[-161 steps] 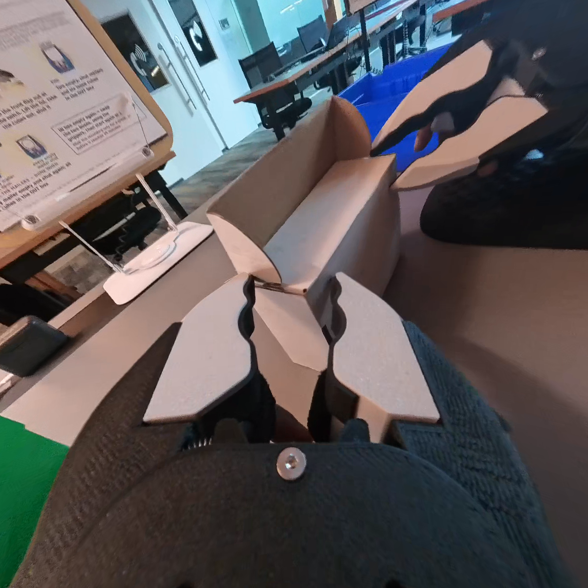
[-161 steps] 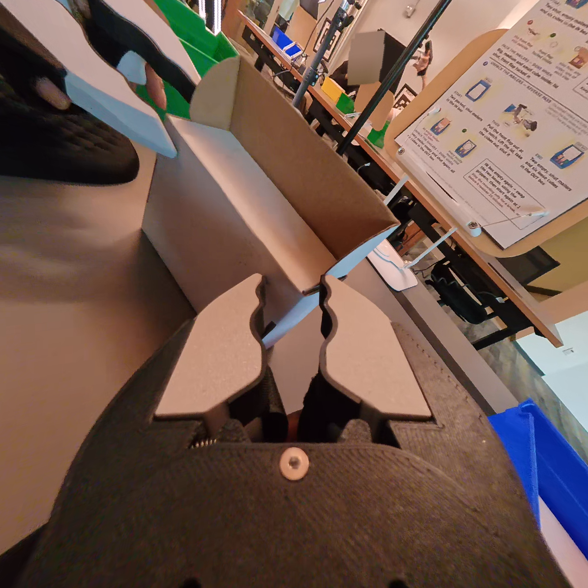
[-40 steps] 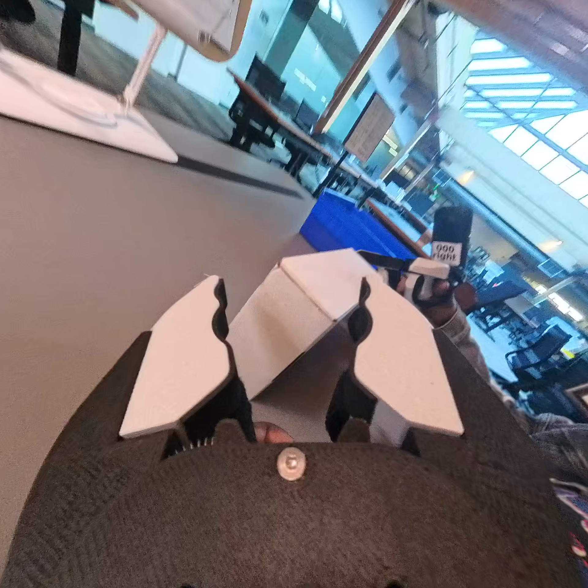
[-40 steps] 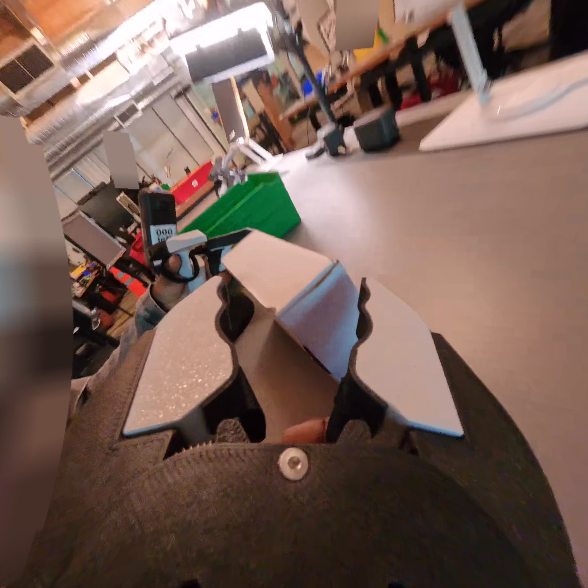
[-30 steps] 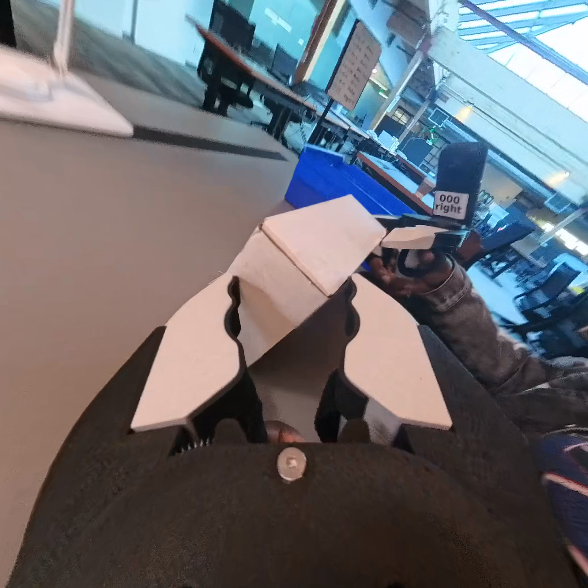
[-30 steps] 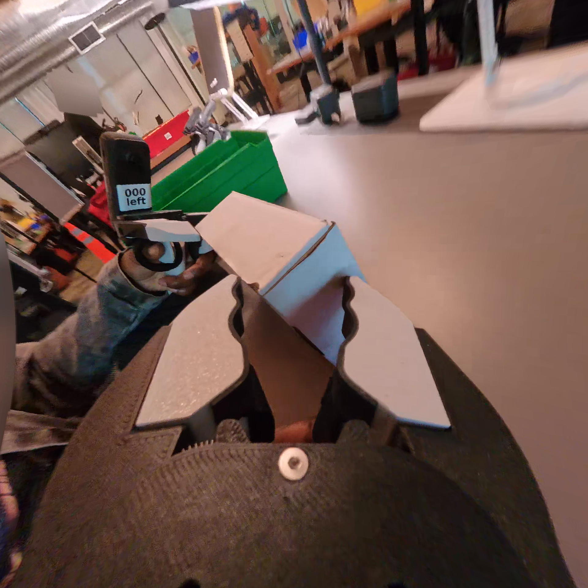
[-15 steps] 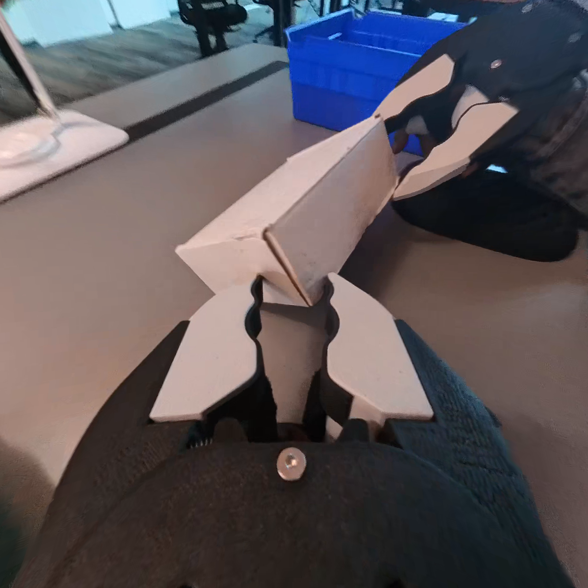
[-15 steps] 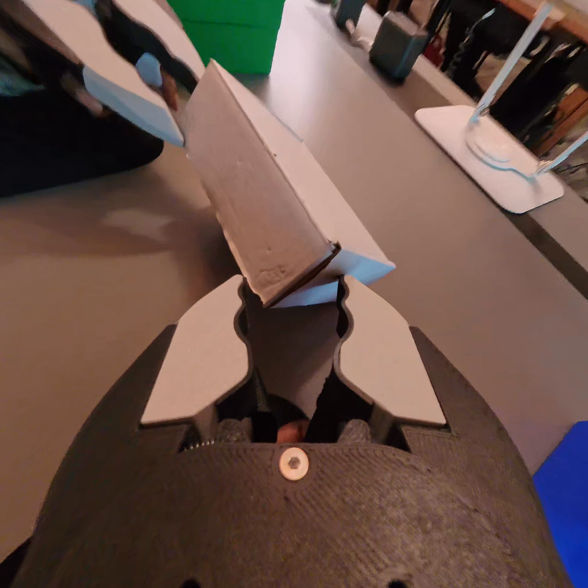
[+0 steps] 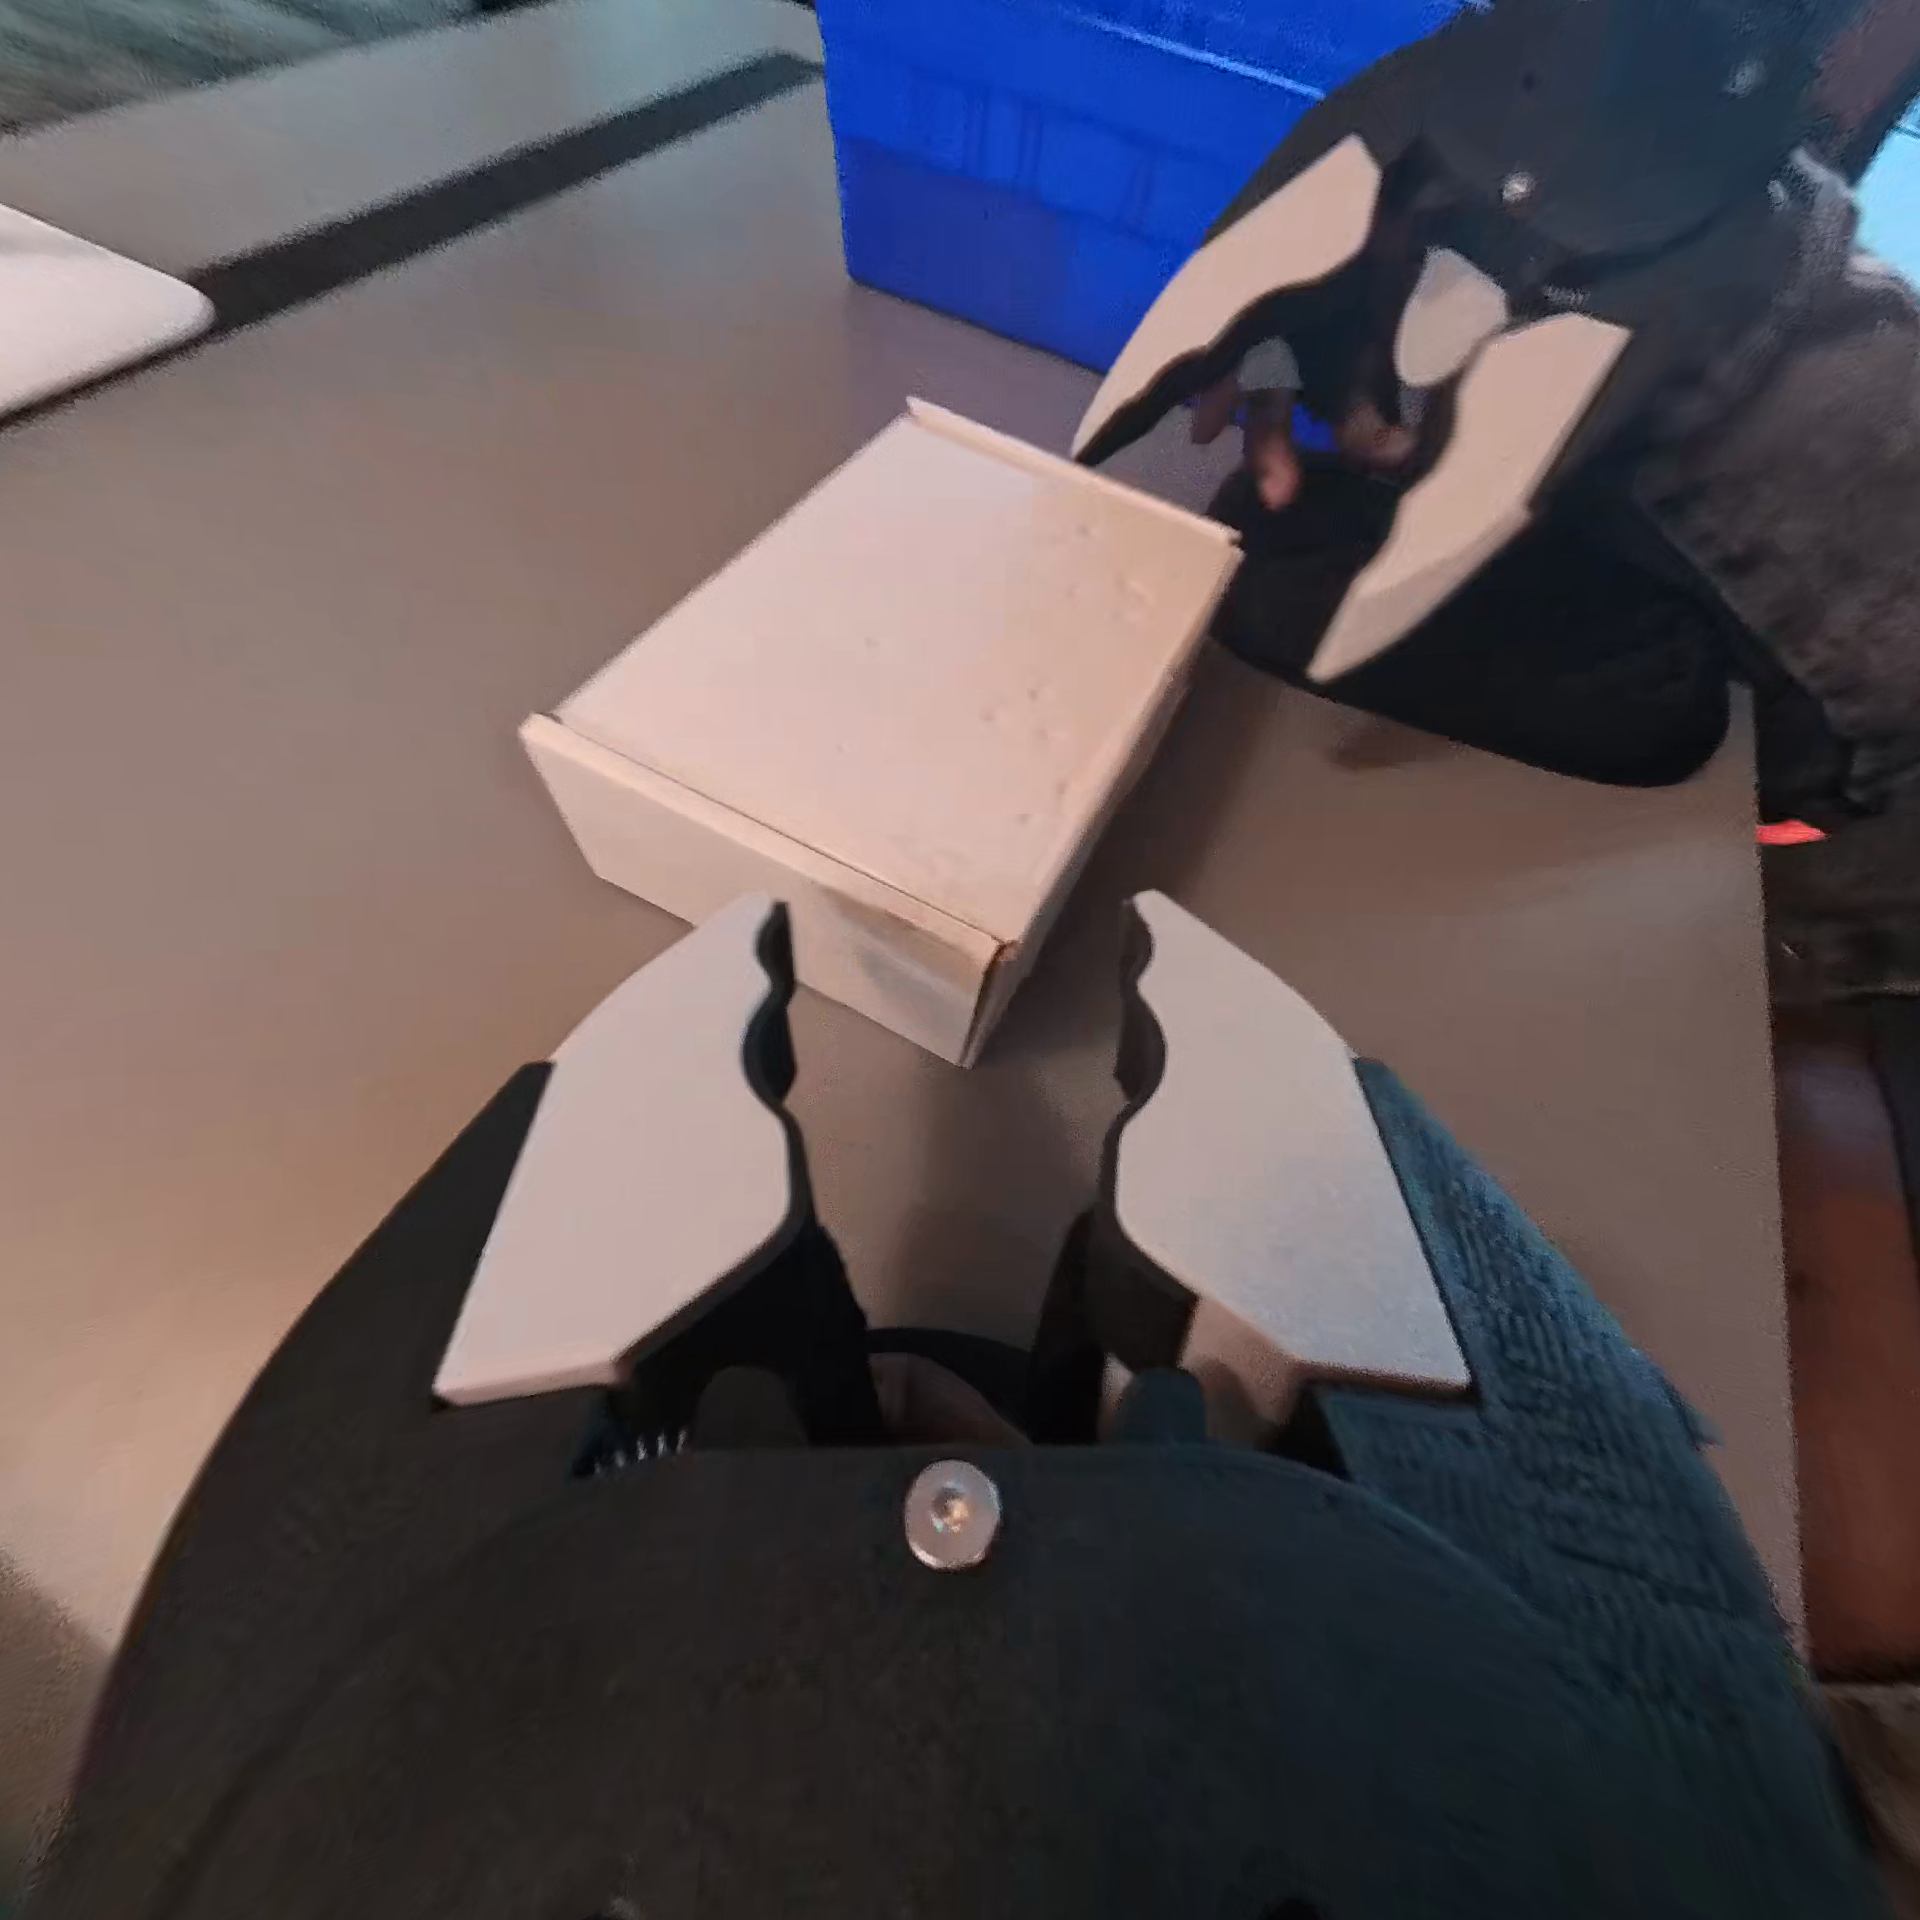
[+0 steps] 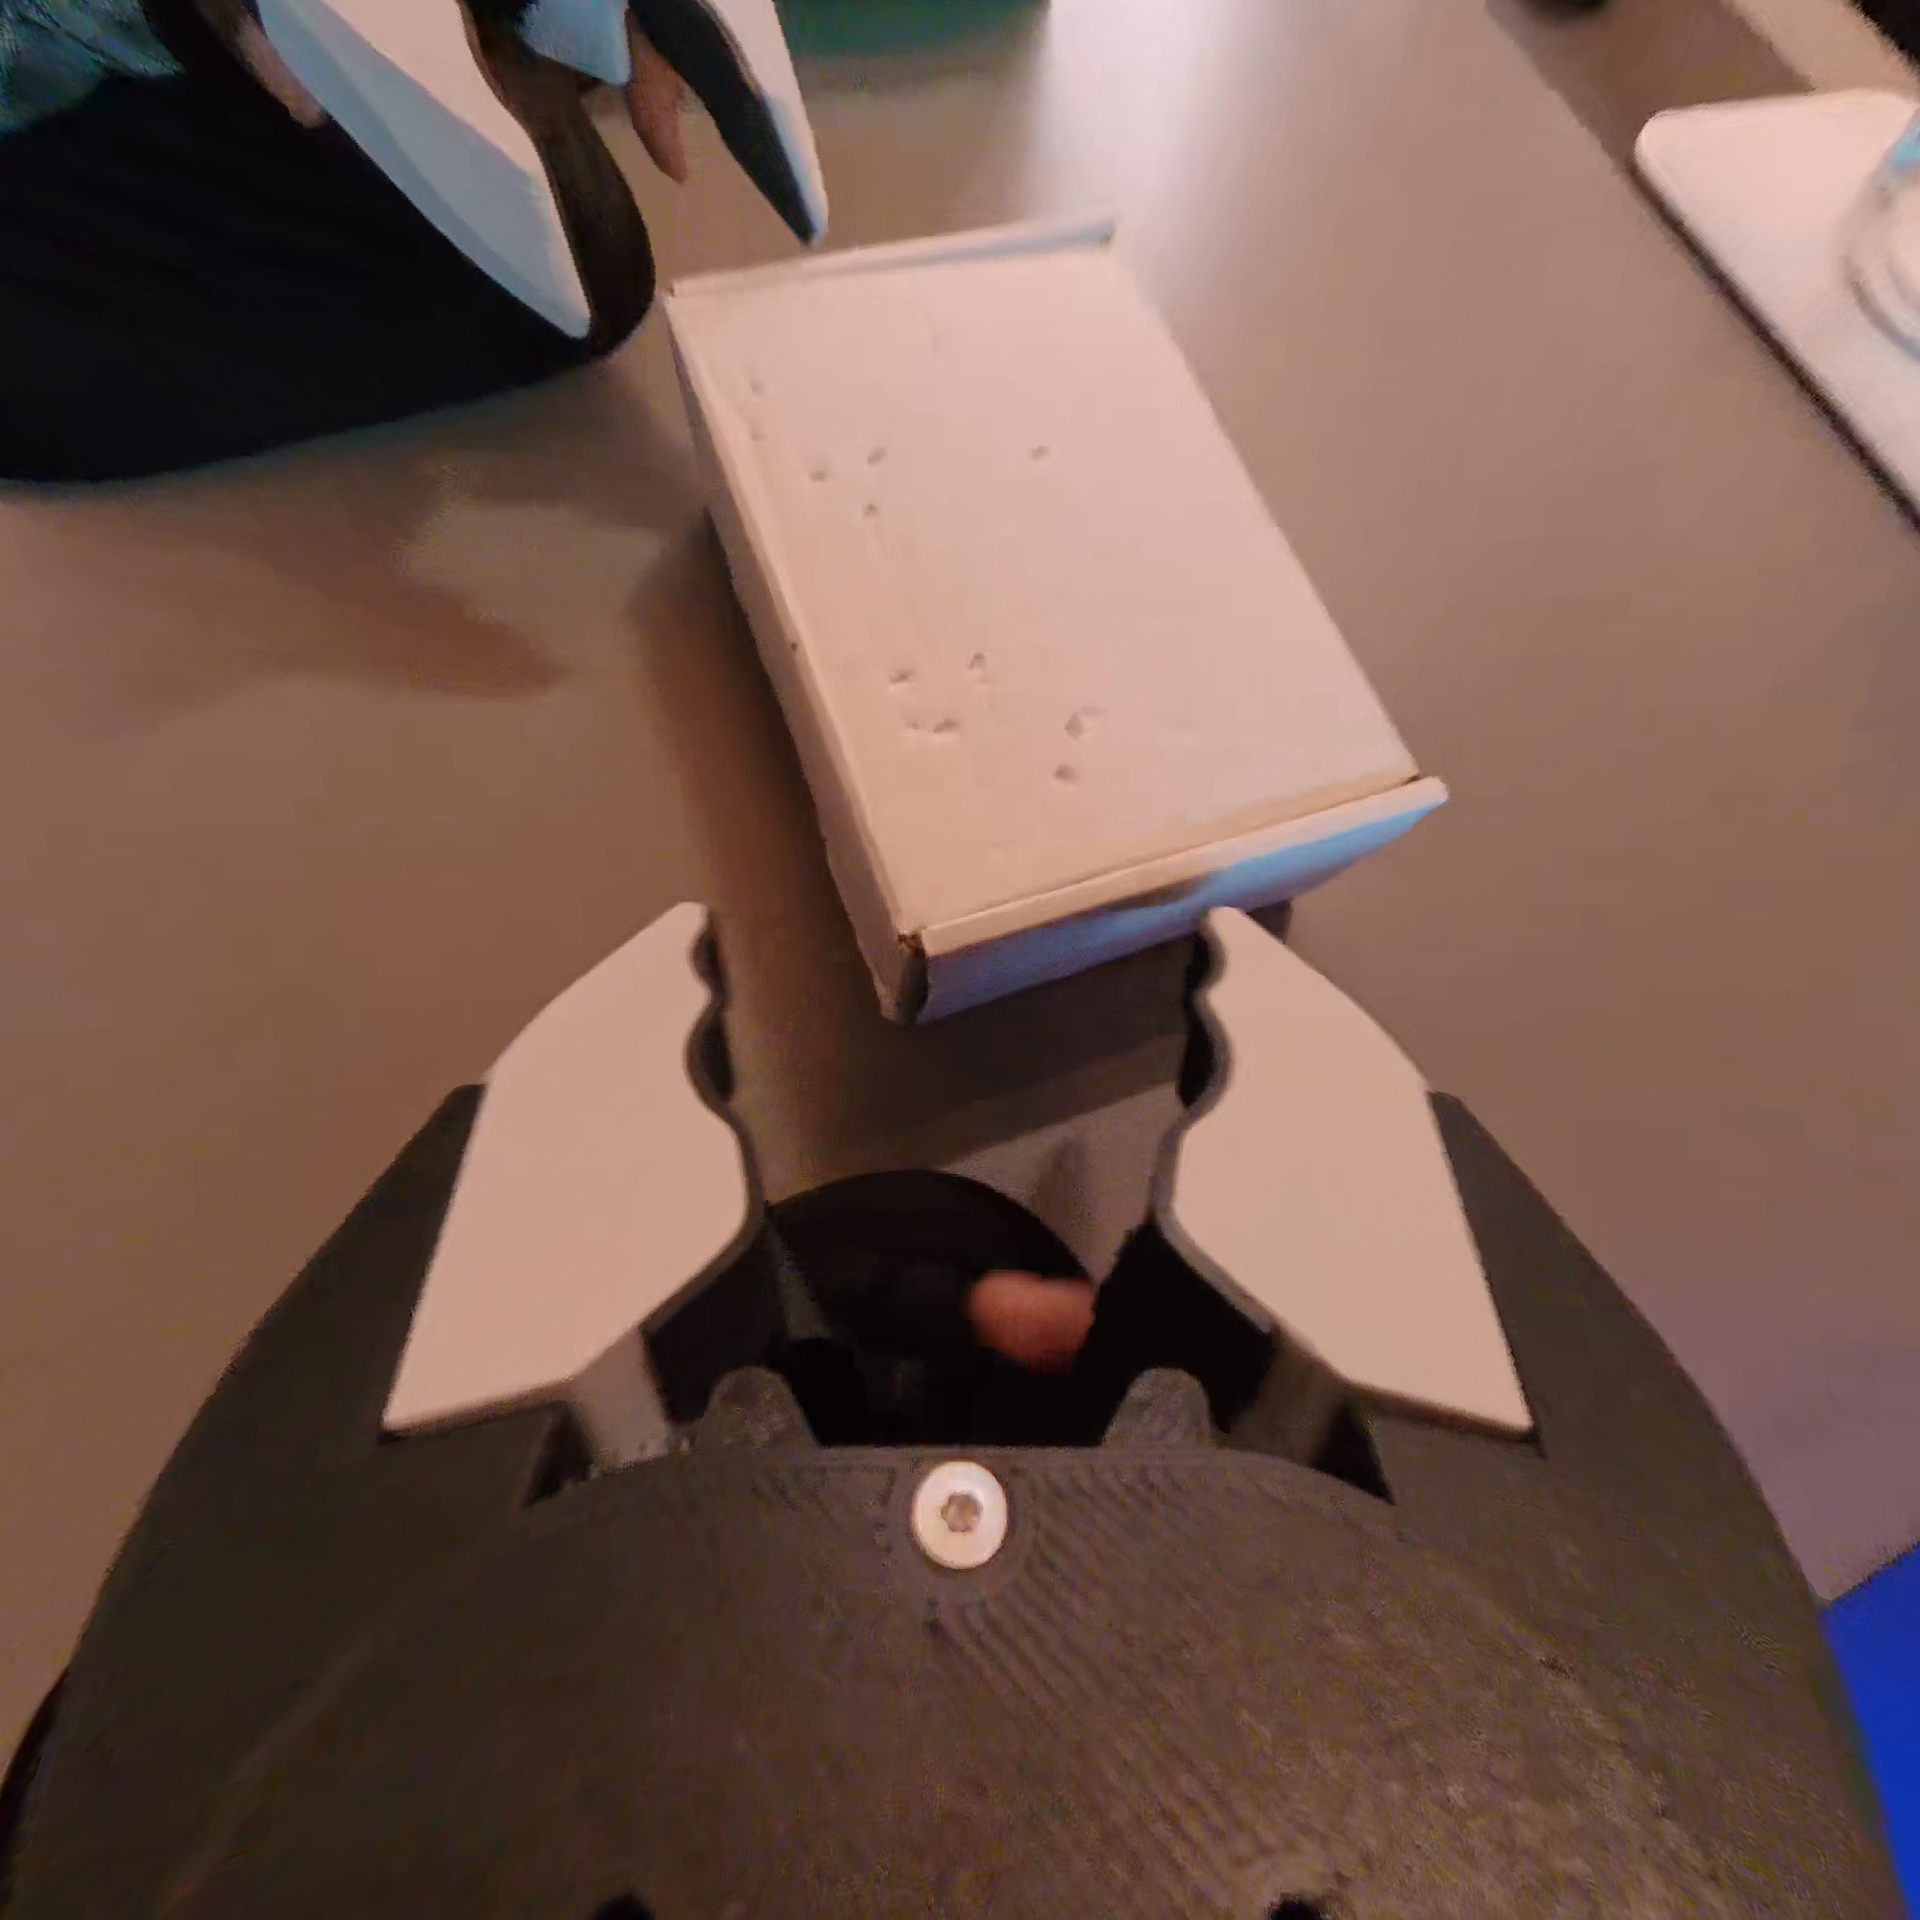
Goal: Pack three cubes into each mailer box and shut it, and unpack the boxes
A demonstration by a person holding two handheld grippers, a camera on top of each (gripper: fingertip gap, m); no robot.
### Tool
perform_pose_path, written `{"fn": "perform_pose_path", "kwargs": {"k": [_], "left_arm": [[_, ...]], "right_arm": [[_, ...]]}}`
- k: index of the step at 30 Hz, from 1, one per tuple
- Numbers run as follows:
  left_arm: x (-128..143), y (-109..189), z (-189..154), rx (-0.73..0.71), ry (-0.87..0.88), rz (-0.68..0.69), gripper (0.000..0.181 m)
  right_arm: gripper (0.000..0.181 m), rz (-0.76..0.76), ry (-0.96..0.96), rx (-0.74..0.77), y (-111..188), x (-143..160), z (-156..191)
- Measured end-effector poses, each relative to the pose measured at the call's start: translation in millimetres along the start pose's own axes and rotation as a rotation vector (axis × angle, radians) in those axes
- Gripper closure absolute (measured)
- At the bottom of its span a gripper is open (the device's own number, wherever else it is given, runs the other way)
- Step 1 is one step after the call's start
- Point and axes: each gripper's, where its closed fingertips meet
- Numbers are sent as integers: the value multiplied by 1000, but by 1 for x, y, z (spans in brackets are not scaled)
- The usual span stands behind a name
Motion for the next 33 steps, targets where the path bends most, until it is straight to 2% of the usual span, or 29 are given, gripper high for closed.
{"fn": "perform_pose_path", "kwargs": {"k": [1,3,5,7,10,15,20,27,31,33], "left_arm": [[-3,1,4,-31,-10,-23,111],[-9,3,10,-81,-33,-65,91],[-13,3,17,-137,-47,-86,75],[-15,3,19,-171,-73,-96,58],[-16,2,23,-221,-102,-93,51],[-19,4,23,-229,-107,-122,50],[-16,2,16,-202,-163,-104,50],[-11,-2,15,-220,-198,-67,49],[-11,-2,15,-221,-203,-66,49],[-10,-2,15,-222,-206,-61,49]], "right_arm": [[82,-23,12,13,0,-4,-1],[59,-75,8,7,0,-14,0],[52,-74,11,-17,-1,-20,4],[44,7,40,-33,-1,-24,7],[41,121,160,-82,-3,-40,14],[40,250,271,-198,-25,-63,8],[35,494,247,-319,-53,-34,-3],[37,582,274,-306,-68,-31,-11],[45,666,355,-277,-74,-17,-10],[42,714,379,-262,-77,-8,-11]]}}
Point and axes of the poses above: each gripper's, where its closed fingertips meet, y back along the fingers, x out of its underside, z = x × y across the jaws, and after that the axes turned 5 degrees about -z, right-handed
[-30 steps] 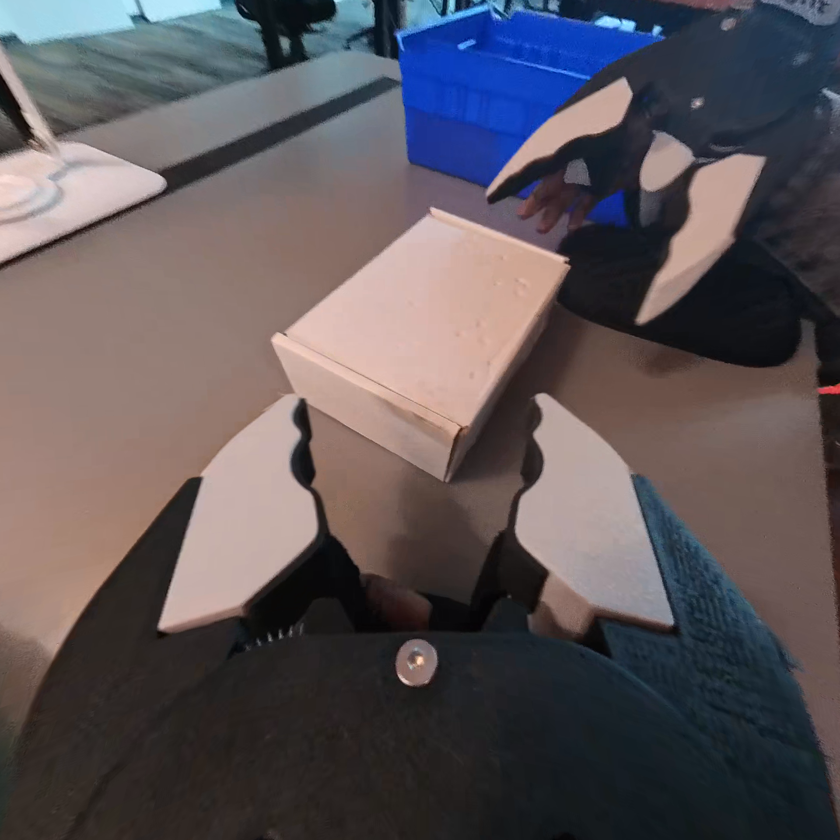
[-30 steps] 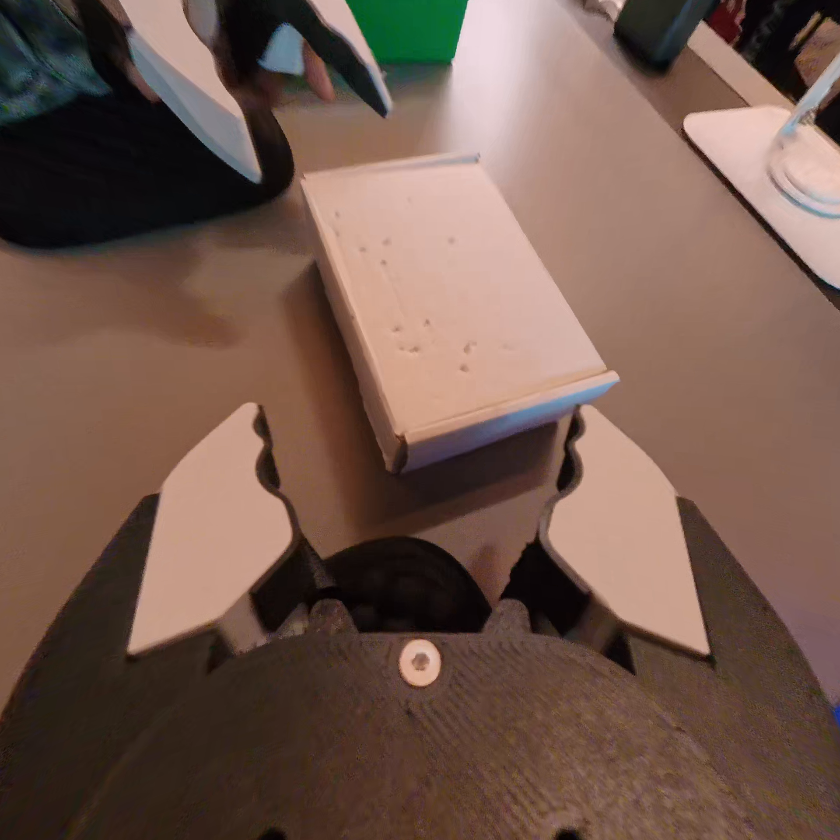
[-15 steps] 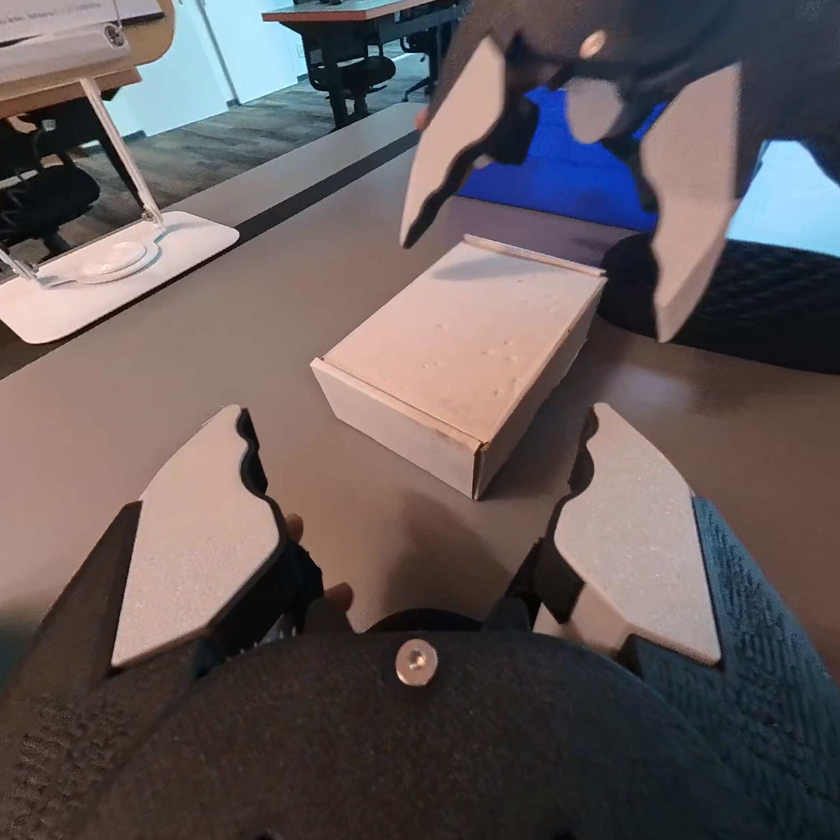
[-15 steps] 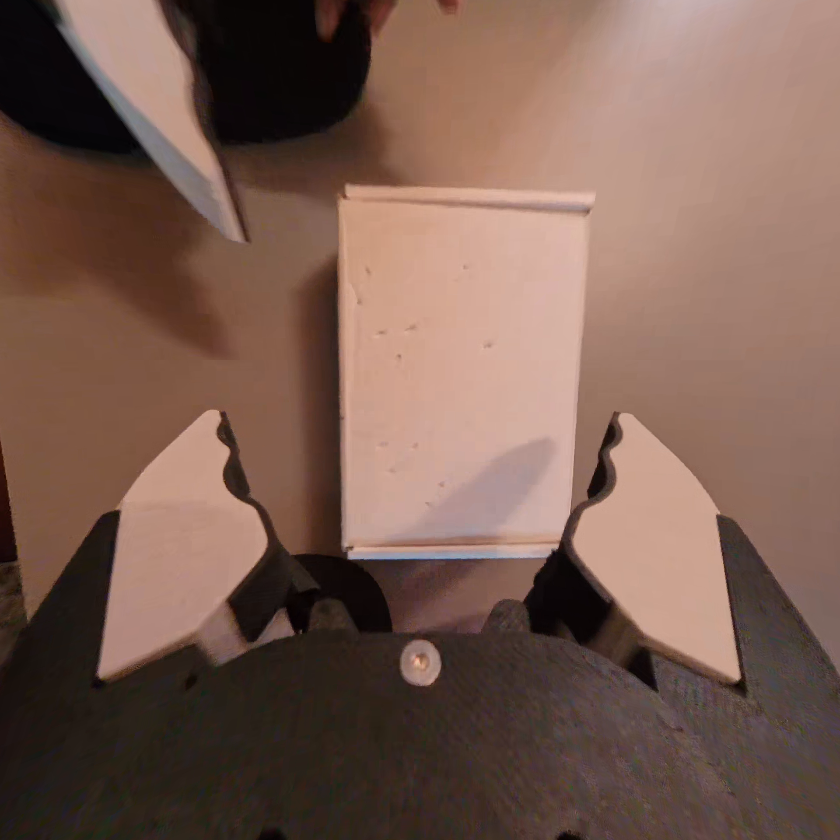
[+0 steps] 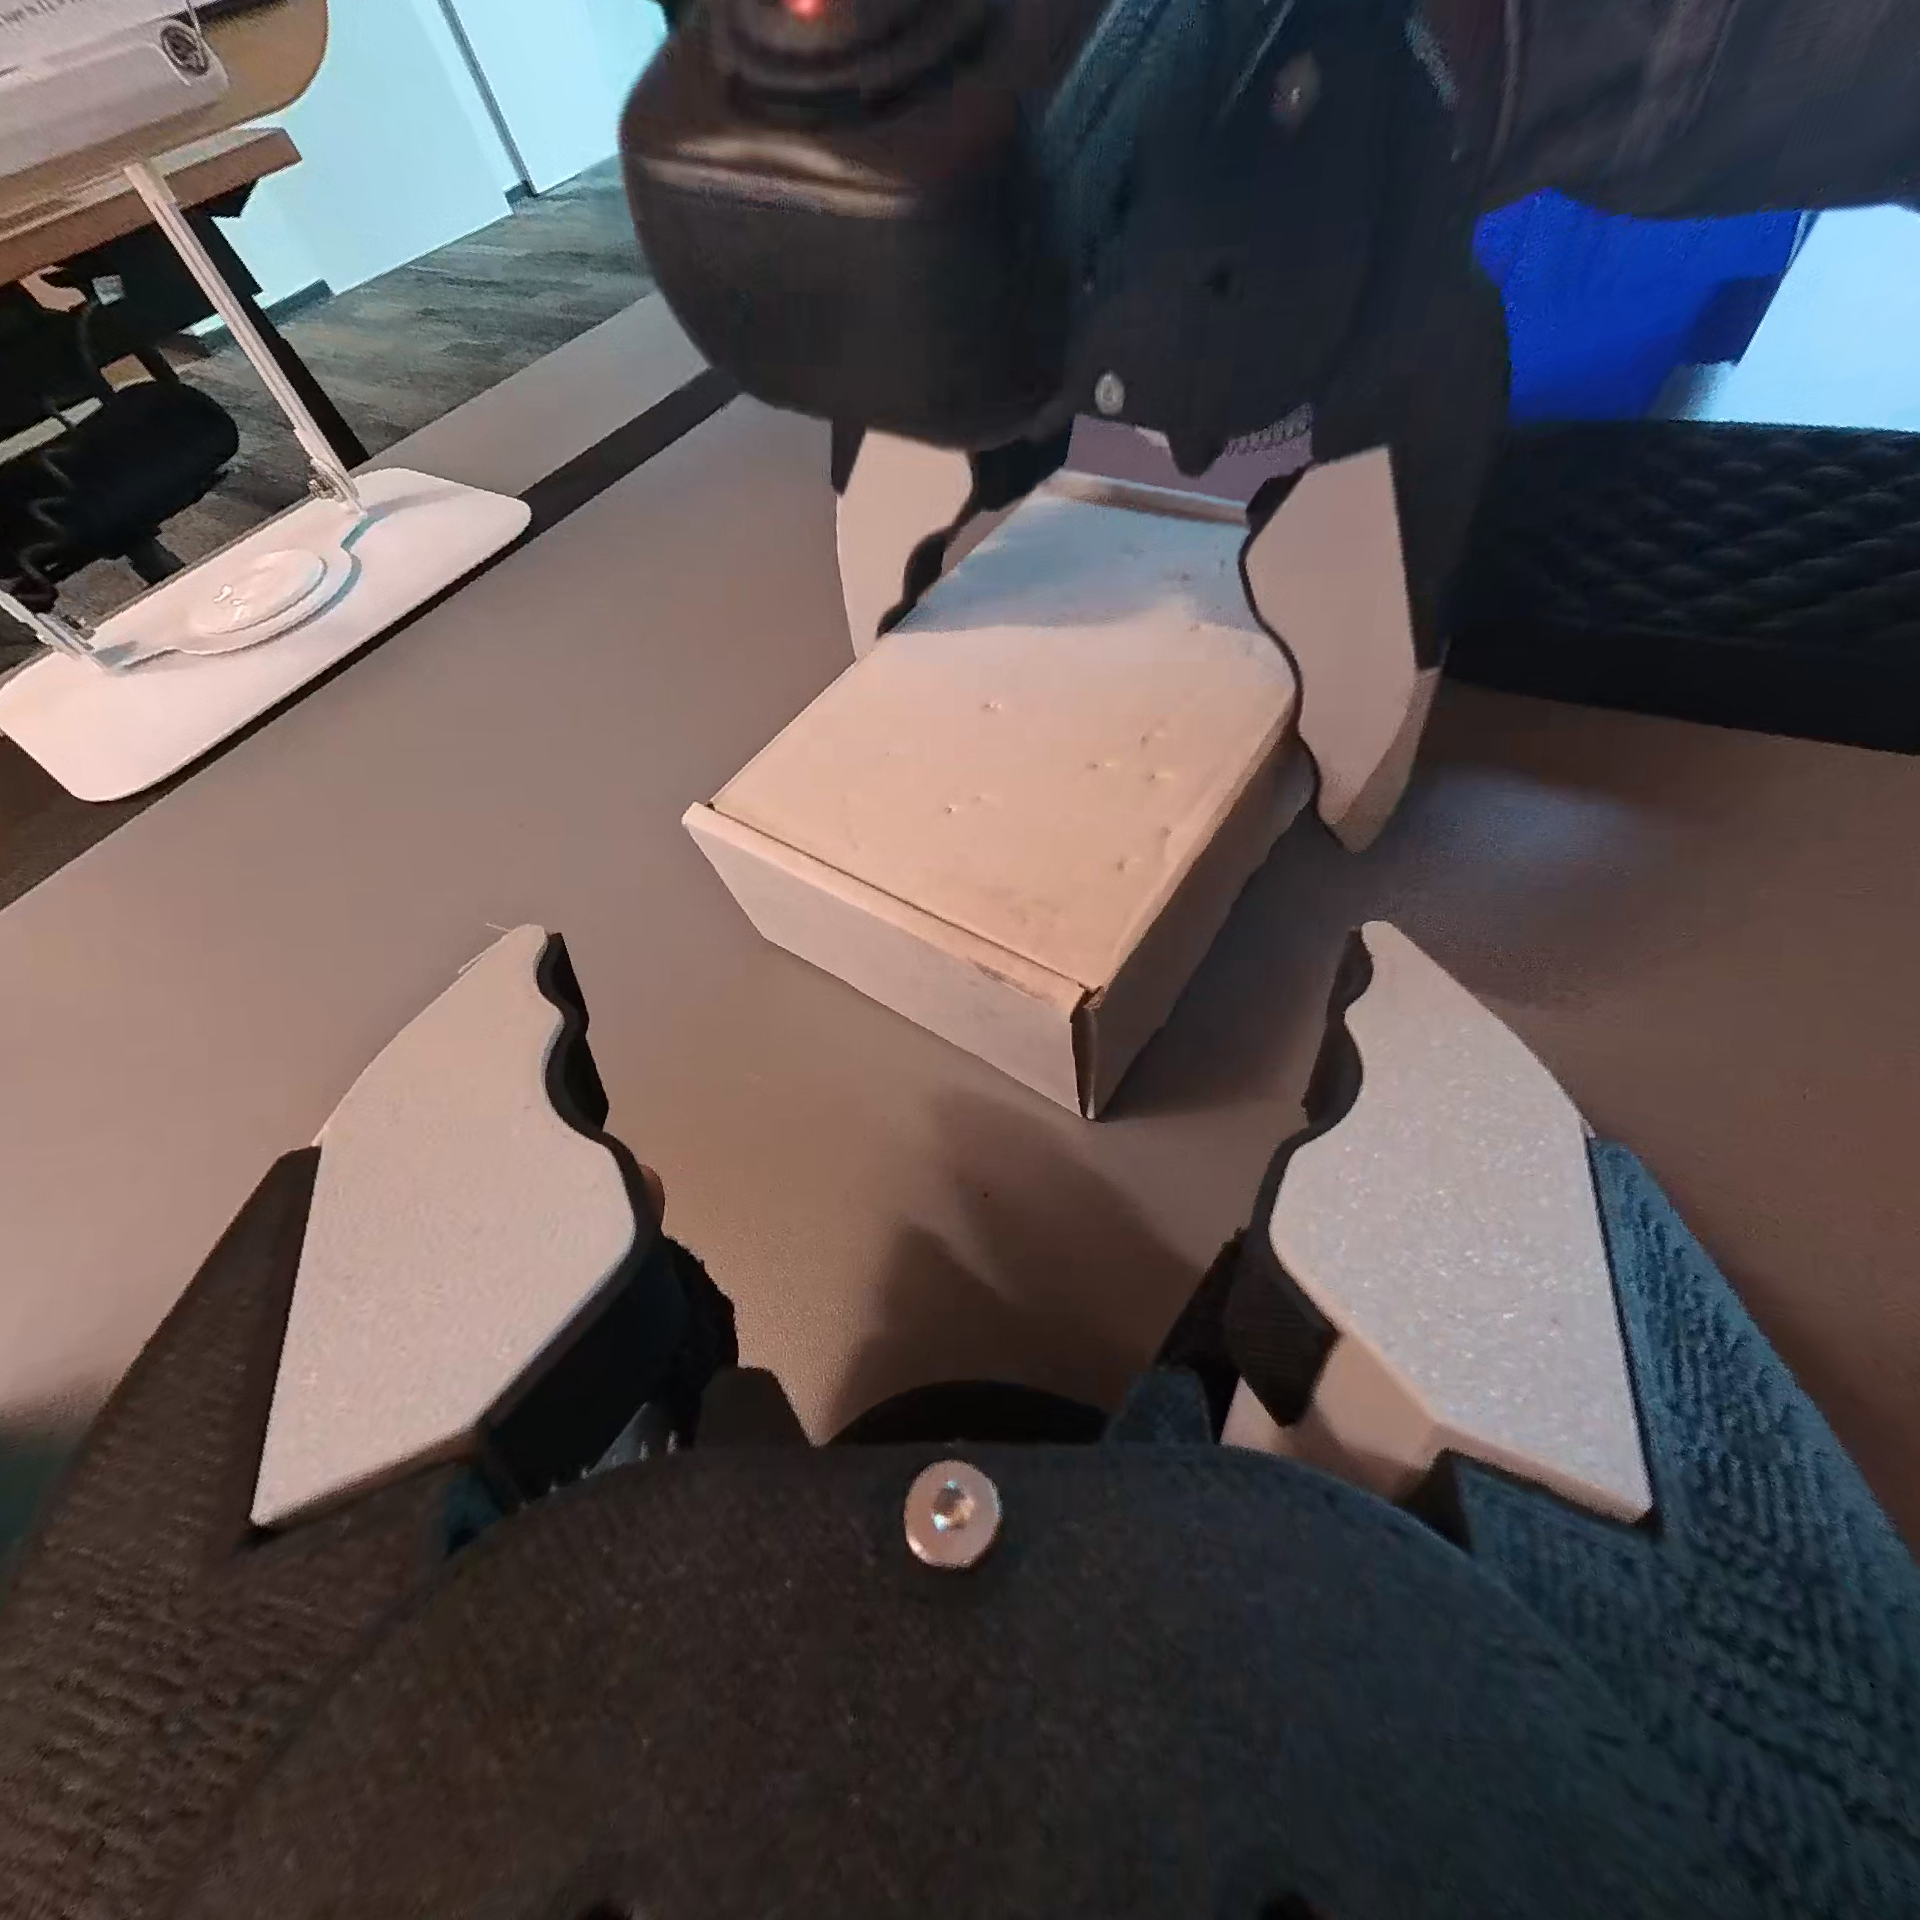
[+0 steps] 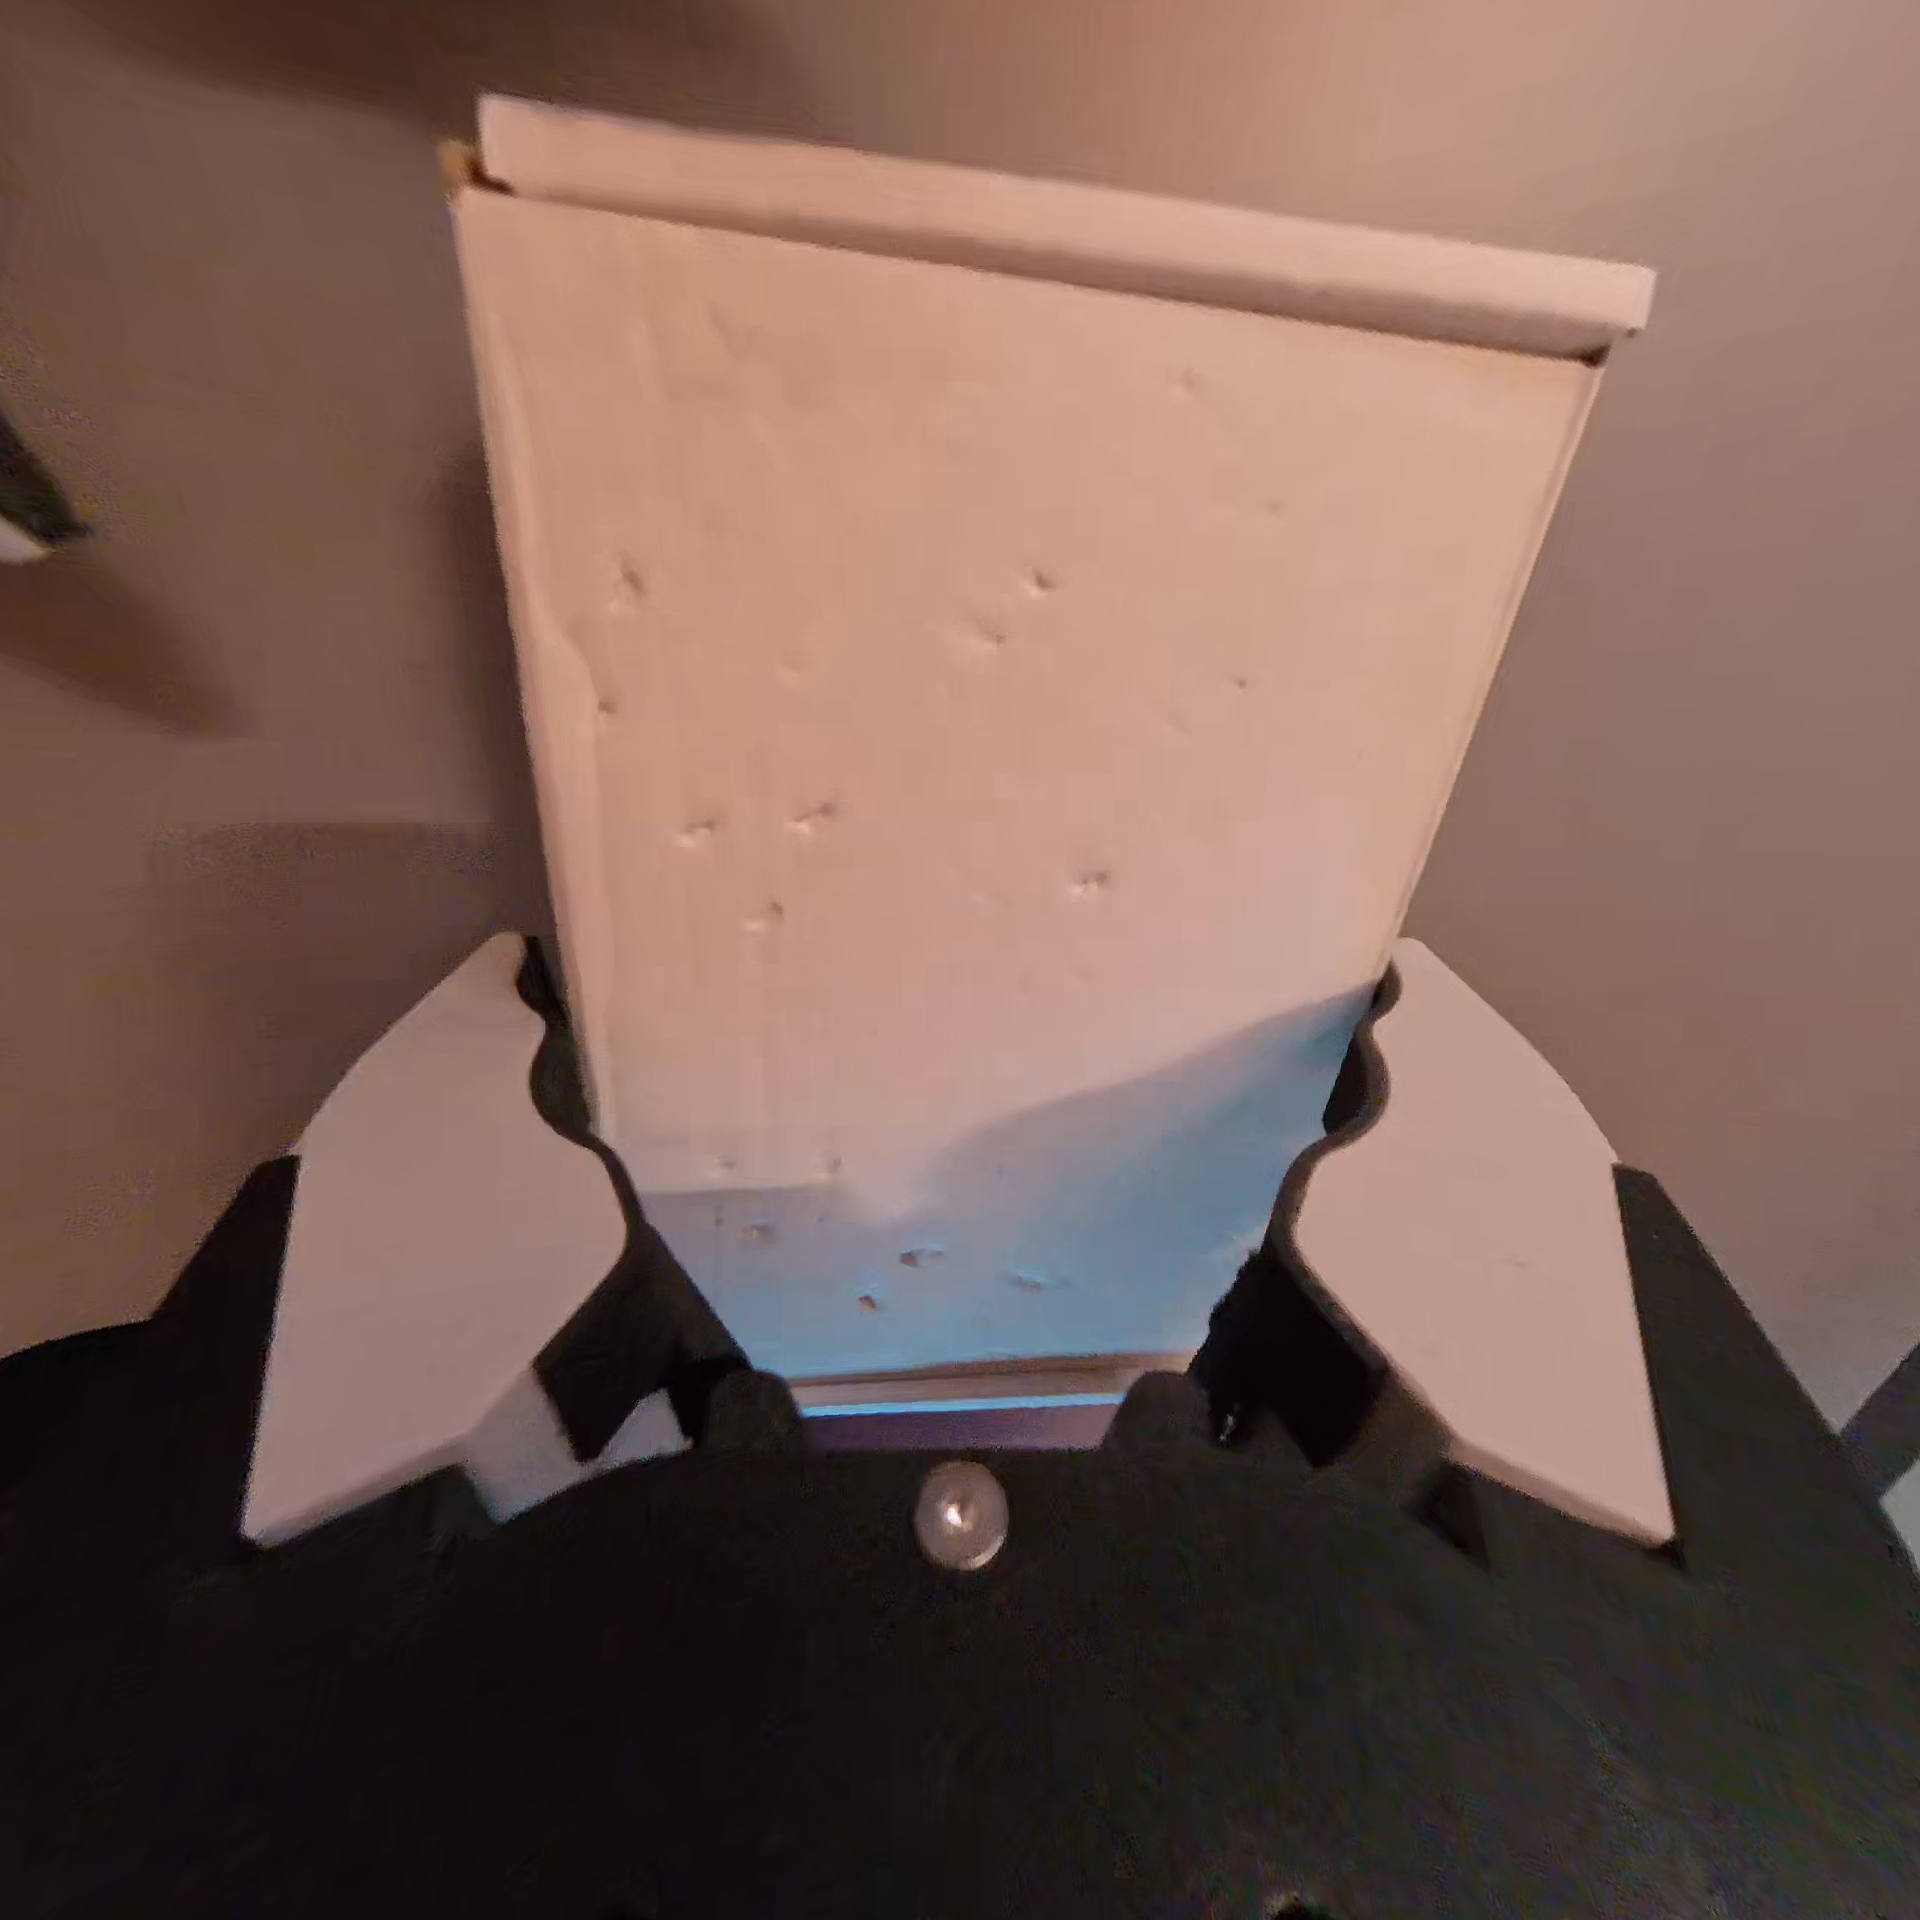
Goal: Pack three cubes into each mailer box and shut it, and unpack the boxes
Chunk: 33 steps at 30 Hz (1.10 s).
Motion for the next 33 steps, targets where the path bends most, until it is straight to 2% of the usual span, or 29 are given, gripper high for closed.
{"fn": "perform_pose_path", "kwargs": {"k": [7,10,13,19,23,28,33], "left_arm": [[0,0,0,-3,1,1,49],[0,0,1,-4,2,0,49],[1,0,1,-7,1,6,49],[3,-1,1,-8,-7,15,49],[5,-2,0,-7,-13,29,49],[6,-3,0,-7,-10,34,49],[6,-3,2,-10,4,35,49]], "right_arm": [[43,14,47,39,9,4,-1],[43,-17,61,106,36,9,-7],[43,-25,73,212,80,27,-18],[43,94,9,455,182,109,-57],[43,214,-24,546,222,182,-69],[43,327,-77,553,222,266,-67],[43,349,-91,514,194,310,-64]]}}
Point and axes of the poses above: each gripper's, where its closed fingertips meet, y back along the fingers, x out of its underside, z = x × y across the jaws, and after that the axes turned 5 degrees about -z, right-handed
